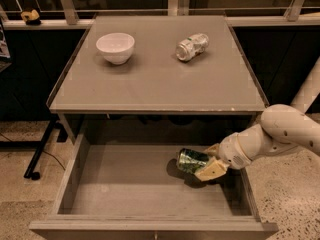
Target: Place green can into top drawer
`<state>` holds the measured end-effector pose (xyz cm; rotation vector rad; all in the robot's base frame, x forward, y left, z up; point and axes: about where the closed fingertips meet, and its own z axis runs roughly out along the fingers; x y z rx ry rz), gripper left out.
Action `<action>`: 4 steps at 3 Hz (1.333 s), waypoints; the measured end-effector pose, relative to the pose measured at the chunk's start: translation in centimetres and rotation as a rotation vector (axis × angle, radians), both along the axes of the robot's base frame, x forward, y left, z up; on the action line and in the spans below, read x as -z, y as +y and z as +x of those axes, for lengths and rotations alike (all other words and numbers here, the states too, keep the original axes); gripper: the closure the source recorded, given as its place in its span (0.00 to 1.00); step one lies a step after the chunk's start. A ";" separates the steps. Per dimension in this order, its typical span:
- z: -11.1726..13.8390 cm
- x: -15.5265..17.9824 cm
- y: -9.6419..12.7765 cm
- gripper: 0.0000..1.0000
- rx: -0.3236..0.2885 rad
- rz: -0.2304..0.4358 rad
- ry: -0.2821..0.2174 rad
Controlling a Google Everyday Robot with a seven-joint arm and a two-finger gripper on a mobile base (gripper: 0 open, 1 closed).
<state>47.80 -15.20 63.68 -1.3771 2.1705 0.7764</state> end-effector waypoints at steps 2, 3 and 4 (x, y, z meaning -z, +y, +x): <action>0.0 0.0 0.0 0.11 0.000 0.000 0.000; 0.0 0.0 0.0 0.00 0.000 0.000 0.000; 0.0 0.0 0.0 0.00 0.000 0.000 0.000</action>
Offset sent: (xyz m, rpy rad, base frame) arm 0.0000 0.0000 0.0000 0.0000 0.0000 0.0000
